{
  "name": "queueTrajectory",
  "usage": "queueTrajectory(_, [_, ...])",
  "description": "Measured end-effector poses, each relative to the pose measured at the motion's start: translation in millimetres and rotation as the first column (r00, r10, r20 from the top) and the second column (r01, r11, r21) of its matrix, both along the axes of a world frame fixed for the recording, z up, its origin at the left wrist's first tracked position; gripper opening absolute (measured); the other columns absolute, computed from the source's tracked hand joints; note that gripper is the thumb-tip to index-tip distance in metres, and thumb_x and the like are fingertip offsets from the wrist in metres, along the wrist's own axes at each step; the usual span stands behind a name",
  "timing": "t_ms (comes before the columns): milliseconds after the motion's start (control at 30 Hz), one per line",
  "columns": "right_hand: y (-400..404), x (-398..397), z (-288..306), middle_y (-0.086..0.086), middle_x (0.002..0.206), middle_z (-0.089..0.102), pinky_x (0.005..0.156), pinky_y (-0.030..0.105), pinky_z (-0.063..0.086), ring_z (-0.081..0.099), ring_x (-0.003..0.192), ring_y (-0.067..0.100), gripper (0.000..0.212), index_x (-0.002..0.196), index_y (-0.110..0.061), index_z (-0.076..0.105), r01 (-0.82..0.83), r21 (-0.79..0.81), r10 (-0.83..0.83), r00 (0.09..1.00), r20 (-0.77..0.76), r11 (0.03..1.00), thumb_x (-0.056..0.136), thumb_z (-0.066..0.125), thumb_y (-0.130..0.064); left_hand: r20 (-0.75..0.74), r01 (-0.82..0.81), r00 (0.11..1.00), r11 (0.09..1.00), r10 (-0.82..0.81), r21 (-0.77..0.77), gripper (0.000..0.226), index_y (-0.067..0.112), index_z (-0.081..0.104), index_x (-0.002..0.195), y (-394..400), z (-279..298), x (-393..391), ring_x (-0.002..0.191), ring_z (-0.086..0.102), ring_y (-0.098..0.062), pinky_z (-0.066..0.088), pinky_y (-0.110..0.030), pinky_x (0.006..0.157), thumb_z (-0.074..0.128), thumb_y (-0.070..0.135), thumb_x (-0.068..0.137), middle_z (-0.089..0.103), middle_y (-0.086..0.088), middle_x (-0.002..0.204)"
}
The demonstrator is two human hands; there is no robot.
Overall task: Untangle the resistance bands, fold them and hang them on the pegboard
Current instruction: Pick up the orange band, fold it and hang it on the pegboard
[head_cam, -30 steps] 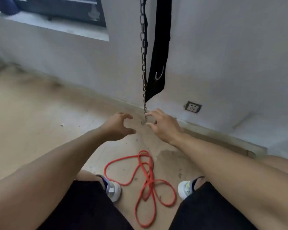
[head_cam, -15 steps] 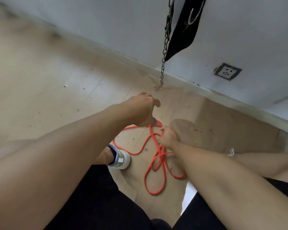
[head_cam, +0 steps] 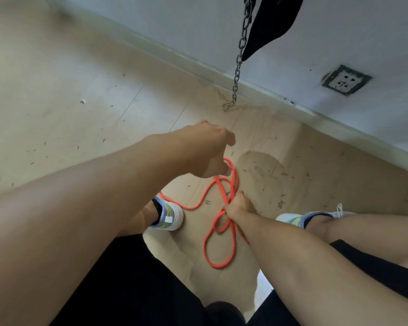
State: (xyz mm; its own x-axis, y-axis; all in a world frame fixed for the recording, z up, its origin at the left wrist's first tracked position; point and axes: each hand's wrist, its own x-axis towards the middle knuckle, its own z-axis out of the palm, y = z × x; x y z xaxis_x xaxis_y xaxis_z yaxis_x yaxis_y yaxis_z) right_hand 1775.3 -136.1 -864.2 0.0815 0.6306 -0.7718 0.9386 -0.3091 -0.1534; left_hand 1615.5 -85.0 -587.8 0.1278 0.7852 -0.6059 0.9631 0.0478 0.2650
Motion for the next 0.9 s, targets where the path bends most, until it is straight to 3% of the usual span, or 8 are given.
queueTrajectory(100, [-2,-6,-3,0.009,0.139,0.065,0.104,0.037,0.049,0.063,0.129,0.031,0.048,0.131,-0.017,0.061,-0.036,-0.030,0.038,0.998,0.056,0.999,0.091,0.072,-0.042,-0.010,-0.009,1.000,1.000,0.009,-0.018,0.069,0.025,0.041,0.151,-1,3,-2,0.133,0.045,-0.027,0.039,-0.030,0.086,0.067,0.049,0.092,0.053,0.012,0.078])
queueTrajectory(200, [-1,-13,3,0.008,0.137,0.066,0.102,0.035,0.049,0.065,0.126,0.030,0.044,0.130,-0.018,0.065,-0.076,-0.022,0.077,0.995,0.066,0.997,0.092,0.062,-0.040,-0.011,-0.005,1.000,0.999,0.004,-0.033,0.071,0.021,0.040,0.152,2,13,-5,0.134,0.048,-0.028,0.042,-0.032,0.096,0.067,0.048,0.092,0.071,-0.002,0.108])
queueTrajectory(300, [2,-15,11,0.010,0.131,0.067,0.100,0.035,0.050,0.066,0.122,0.033,0.047,0.131,-0.022,0.062,-0.063,0.005,0.063,0.998,-0.026,0.998,0.087,0.059,-0.040,-0.003,-0.025,1.000,0.999,0.025,-0.025,0.073,0.020,0.040,0.152,9,23,-4,0.134,0.050,-0.029,0.043,-0.033,0.106,0.069,0.047,0.091,0.063,-0.008,0.138])
queueTrajectory(433, [16,-12,24,0.005,0.113,0.074,0.095,0.036,0.055,0.070,0.108,0.034,0.054,0.128,-0.026,0.062,0.035,0.059,-0.020,0.971,-0.237,0.998,0.078,0.054,-0.045,0.021,-0.054,0.998,0.998,0.054,0.007,0.073,0.023,0.040,0.152,16,34,-2,0.133,0.050,-0.029,0.043,-0.039,0.108,0.071,0.046,0.090,0.055,-0.005,0.146])
queueTrajectory(500, [36,-10,38,0.005,0.104,0.075,0.091,0.036,0.055,0.070,0.103,0.032,0.036,0.116,-0.022,0.066,0.035,0.128,0.009,0.945,-0.327,0.991,0.087,0.056,-0.040,0.022,-0.060,0.998,0.998,0.060,0.028,0.073,0.022,0.040,0.152,19,40,-2,0.132,0.051,-0.029,0.044,-0.037,0.107,0.073,0.042,0.090,0.053,-0.005,0.147])
queueTrajectory(733, [139,-14,170,0.003,0.099,0.075,0.081,0.035,0.054,0.068,0.095,0.026,0.023,0.109,-0.022,0.072,-0.365,0.351,0.480,0.809,-0.339,0.862,0.092,0.058,-0.018,-0.011,-0.125,0.992,0.984,0.127,0.131,0.076,0.019,0.037,0.154,29,62,-10,0.135,0.049,-0.030,0.042,-0.034,0.104,0.076,0.032,0.089,0.050,-0.008,0.151])
queueTrajectory(833, [164,-10,246,-0.004,0.091,0.072,0.072,0.032,0.055,0.069,0.087,0.023,0.026,0.110,-0.027,0.067,-0.449,0.398,0.581,0.744,-0.330,0.800,0.090,0.057,-0.013,0.002,-0.200,0.979,0.955,0.205,0.219,0.088,0.017,0.029,0.157,31,79,-19,0.139,0.045,-0.030,0.040,-0.033,0.106,0.079,0.032,0.085,0.045,-0.009,0.155])
queueTrajectory(900, [169,-1,295,-0.004,0.086,0.074,0.077,0.036,0.059,0.073,0.085,0.023,0.025,0.106,-0.030,0.067,-0.450,0.430,0.606,0.707,-0.364,0.783,0.091,0.057,-0.011,0.035,-0.226,0.974,0.941,0.224,0.254,0.102,0.017,0.024,0.158,31,88,-26,0.141,0.042,-0.031,0.037,-0.035,0.110,0.085,0.034,0.079,0.041,-0.010,0.157])
